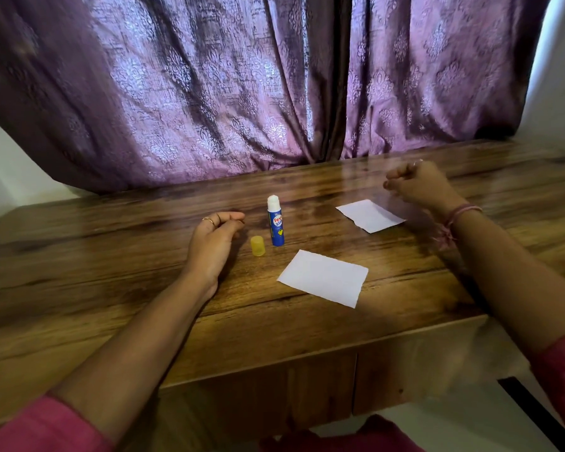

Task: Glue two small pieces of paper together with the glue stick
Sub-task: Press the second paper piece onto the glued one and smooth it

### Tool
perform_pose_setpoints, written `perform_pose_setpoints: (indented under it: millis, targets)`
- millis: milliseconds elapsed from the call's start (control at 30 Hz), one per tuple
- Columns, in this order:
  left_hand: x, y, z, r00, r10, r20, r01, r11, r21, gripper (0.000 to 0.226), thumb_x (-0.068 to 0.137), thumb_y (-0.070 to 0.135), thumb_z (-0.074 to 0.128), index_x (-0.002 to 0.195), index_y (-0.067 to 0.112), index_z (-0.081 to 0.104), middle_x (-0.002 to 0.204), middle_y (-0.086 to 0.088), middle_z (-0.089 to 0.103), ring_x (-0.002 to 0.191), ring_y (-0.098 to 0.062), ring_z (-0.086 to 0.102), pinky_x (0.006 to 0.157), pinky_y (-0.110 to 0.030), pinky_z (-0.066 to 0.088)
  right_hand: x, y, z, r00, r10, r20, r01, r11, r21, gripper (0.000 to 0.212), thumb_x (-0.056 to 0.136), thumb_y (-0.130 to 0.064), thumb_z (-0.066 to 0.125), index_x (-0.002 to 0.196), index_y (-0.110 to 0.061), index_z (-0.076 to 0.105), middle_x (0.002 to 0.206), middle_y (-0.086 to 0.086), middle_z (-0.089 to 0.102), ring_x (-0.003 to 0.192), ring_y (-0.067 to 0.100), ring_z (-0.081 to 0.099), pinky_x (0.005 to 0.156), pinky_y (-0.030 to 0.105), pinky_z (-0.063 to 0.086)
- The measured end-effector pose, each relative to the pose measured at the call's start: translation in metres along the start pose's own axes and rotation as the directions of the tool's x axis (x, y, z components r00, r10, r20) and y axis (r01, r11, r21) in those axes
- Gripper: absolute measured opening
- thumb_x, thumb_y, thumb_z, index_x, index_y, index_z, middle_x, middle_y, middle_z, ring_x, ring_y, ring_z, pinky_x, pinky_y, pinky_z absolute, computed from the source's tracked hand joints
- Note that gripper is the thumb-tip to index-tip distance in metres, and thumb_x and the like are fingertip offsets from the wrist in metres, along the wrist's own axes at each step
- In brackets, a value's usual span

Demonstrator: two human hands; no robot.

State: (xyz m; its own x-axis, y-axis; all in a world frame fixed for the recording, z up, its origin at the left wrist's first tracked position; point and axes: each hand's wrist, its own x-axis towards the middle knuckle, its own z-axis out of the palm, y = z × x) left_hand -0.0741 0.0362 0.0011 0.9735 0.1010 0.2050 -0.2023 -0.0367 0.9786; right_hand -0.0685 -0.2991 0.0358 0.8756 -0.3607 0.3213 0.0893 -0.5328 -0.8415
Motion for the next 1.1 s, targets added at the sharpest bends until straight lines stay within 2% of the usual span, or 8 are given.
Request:
perform_pose_setpoints:
  millis: [100, 233, 300, 467, 667, 867, 1000, 1100]
  targets:
    - [0.000, 0.000, -0.001, 1.000, 0.003, -0.009, -0.003, 1.000, 0.008, 0.015, 0.083, 0.011, 0.061, 0.082, 0.023, 0.069, 0.073, 0.005, 0.065, 0.061, -0.004, 0.055, 0.054, -0.018, 0.039, -0.002, 0.017, -0.001, 0.996, 0.083, 0.038, -0.081, 0.996, -0.046, 0.031, 0.078, -0.004, 0.074, 0.055, -0.013, 0.055, 0.063, 0.007, 0.057, 0.059, 0.011, 0.052, 0.062, 0.030, 0.047]
    - [0.000, -0.001, -0.001, 1.000, -0.007, -0.014, 0.007, 1.000, 0.017, 0.015, 0.083, 0.012, 0.061, 0.081, 0.025, 0.070, 0.074, 0.006, 0.066, 0.062, -0.002, 0.057, 0.054, -0.018, 0.039, -0.006, 0.011, 0.007, 0.995, 0.046, 0.085, -0.030, 0.983, -0.182, 0.026, 0.076, -0.019, 0.079, 0.057, -0.018, 0.062, 0.066, 0.005, 0.062, 0.066, 0.016, 0.055, 0.068, 0.028, 0.044]
    - [0.000, -0.001, -0.001, 1.000, -0.008, -0.012, 0.008, 1.000, 0.012, 0.016, 0.083, 0.012, 0.061, 0.081, 0.024, 0.070, 0.074, 0.005, 0.066, 0.064, -0.004, 0.057, 0.055, -0.019, 0.039, -0.010, 0.006, 0.011, 0.993, 0.003, 0.118, 0.027, 0.966, -0.259, 0.017, 0.074, -0.026, 0.081, 0.069, -0.016, 0.068, 0.076, 0.005, 0.067, 0.075, 0.018, 0.060, 0.073, 0.029, 0.047]
    - [0.000, -0.001, -0.002, 1.000, -0.003, -0.011, 0.003, 1.000, 0.016, 0.016, 0.083, 0.013, 0.062, 0.079, 0.026, 0.070, 0.075, 0.006, 0.066, 0.066, -0.003, 0.057, 0.057, -0.020, 0.040, -0.026, -0.010, 0.021, 0.965, -0.086, 0.247, 0.186, 0.889, -0.418, 0.050, 0.076, -0.042, 0.076, 0.110, -0.005, 0.066, 0.107, 0.014, 0.068, 0.098, 0.029, 0.063, 0.085, 0.038, 0.050]
    - [-0.004, 0.002, -0.002, 1.000, -0.005, -0.006, 0.005, 1.000, 0.025, 0.015, 0.085, 0.012, 0.060, 0.081, 0.024, 0.069, 0.074, 0.004, 0.065, 0.066, -0.007, 0.055, 0.056, -0.022, 0.039, -0.039, -0.012, 0.020, 0.875, -0.023, 0.483, 0.288, 0.826, -0.484, 0.053, 0.088, -0.044, 0.062, 0.133, -0.017, 0.055, 0.138, 0.006, 0.055, 0.122, 0.022, 0.052, 0.094, 0.021, 0.032]
    - [-0.012, 0.006, -0.001, 1.000, 0.024, 0.013, -0.025, 0.997, 0.076, 0.015, 0.087, 0.011, 0.058, 0.087, 0.023, 0.067, 0.076, 0.002, 0.065, 0.058, -0.003, 0.055, 0.052, -0.017, 0.041, -0.048, -0.013, 0.013, 0.845, -0.043, 0.534, 0.348, 0.801, -0.487, 0.040, 0.093, -0.028, 0.057, 0.132, -0.019, 0.055, 0.135, 0.004, 0.057, 0.118, 0.020, 0.053, 0.098, 0.024, 0.036]
    - [-0.017, 0.008, 0.001, 0.998, 0.068, 0.005, -0.068, 0.991, 0.112, 0.016, 0.089, 0.009, 0.057, 0.088, 0.024, 0.064, 0.088, -0.005, 0.066, 0.071, -0.012, 0.056, 0.062, -0.024, 0.044, -0.058, -0.011, 0.011, 0.861, -0.106, 0.497, 0.383, 0.778, -0.498, 0.036, 0.088, -0.026, 0.060, 0.122, -0.017, 0.063, 0.122, 0.007, 0.065, 0.108, 0.023, 0.059, 0.099, 0.035, 0.045]
    - [-0.019, 0.009, 0.002, 0.996, 0.087, 0.011, -0.087, 0.987, 0.136, 0.017, 0.089, 0.010, 0.056, 0.087, 0.024, 0.064, 0.090, -0.005, 0.067, 0.074, -0.013, 0.056, 0.064, -0.024, 0.045, -0.064, -0.011, 0.008, 0.857, -0.147, 0.495, 0.424, 0.746, -0.513, 0.035, 0.087, -0.030, 0.059, 0.120, -0.018, 0.064, 0.118, 0.005, 0.066, 0.104, 0.021, 0.060, 0.096, 0.037, 0.047]
